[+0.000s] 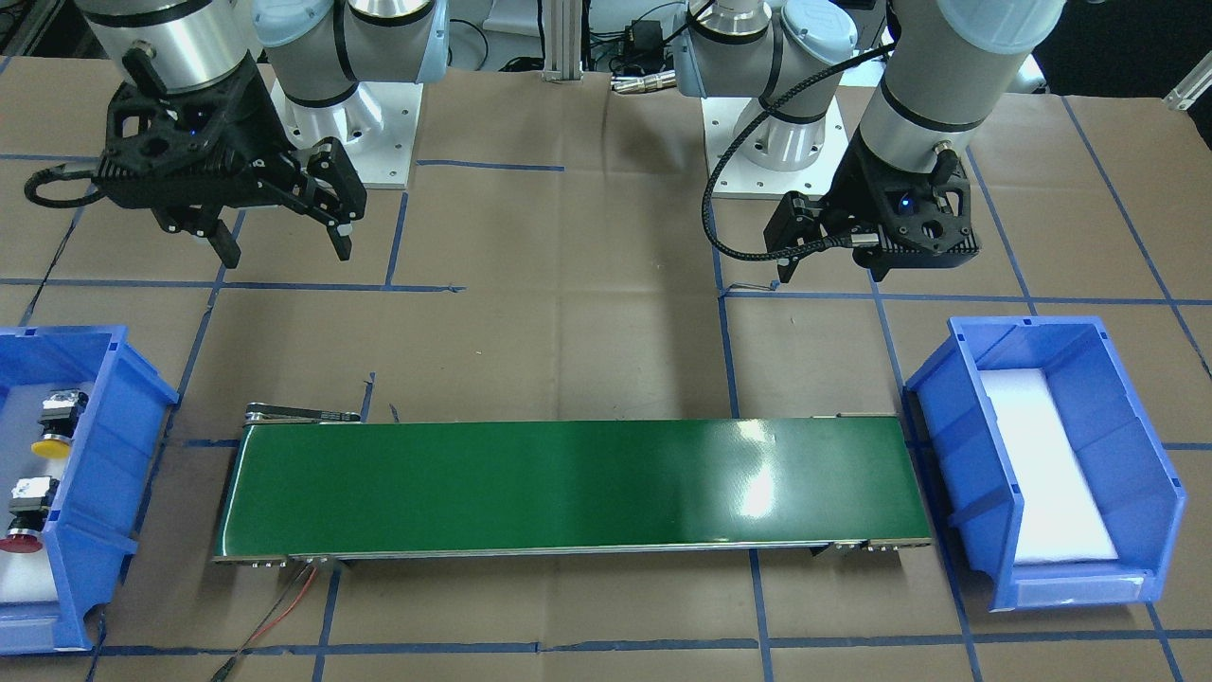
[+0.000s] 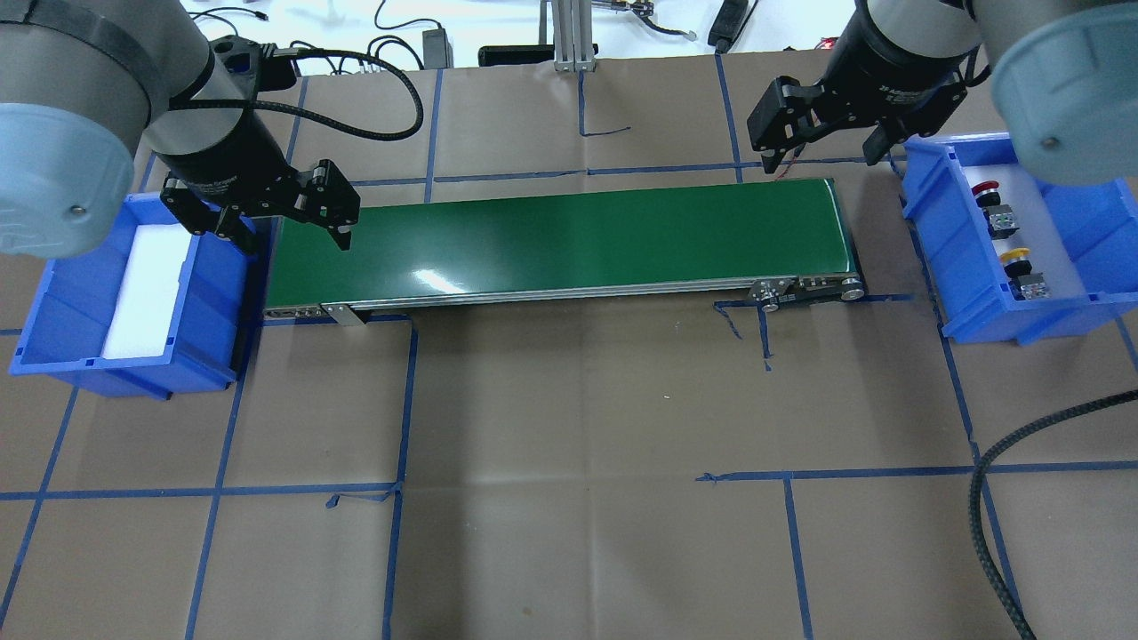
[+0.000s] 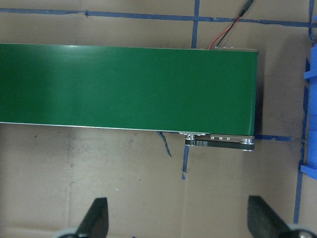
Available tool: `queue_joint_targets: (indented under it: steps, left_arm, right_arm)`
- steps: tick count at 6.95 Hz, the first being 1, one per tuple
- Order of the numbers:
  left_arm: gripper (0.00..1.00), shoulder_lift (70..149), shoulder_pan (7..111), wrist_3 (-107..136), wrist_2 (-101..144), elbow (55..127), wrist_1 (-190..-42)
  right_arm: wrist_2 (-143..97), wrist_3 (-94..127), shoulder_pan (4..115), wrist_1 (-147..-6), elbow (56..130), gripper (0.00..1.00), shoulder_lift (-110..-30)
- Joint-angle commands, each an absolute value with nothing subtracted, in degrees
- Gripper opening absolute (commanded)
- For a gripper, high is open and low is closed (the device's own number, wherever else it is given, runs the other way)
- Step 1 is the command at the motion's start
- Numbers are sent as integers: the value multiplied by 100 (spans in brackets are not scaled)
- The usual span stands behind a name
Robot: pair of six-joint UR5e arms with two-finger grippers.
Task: Transport two buttons from left to right
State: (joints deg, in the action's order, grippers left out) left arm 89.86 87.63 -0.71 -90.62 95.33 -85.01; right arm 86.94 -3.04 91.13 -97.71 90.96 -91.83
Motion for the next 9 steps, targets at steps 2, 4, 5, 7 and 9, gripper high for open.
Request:
queue_joint_targets:
  steps: [2,4,5,7,9]
  left_arm:
    - [100,9000,8763,-70,-9062,9510,-8499]
    - [100,9000,8763,-70,-9062,9510,-8499]
    - [100,9000,8763,-70,-9062,9510,-8508]
    - [100,9000,8763,-70,-9062,9510,-8499]
    - [100,9000,8763,-70,-9062,9510,-8499]
  right_arm:
    - [8719,-299,9141,-9536,9158,100,-9449]
    - [8736,-186,9141,-9589,9141,100,-9413]
    - [8736,7,9141,-9554,9141,100,-9422]
    - [8754,9,9141,-9554,9141,100,-9422]
    - [8745,9,9141,-9571,9149,100,-9422]
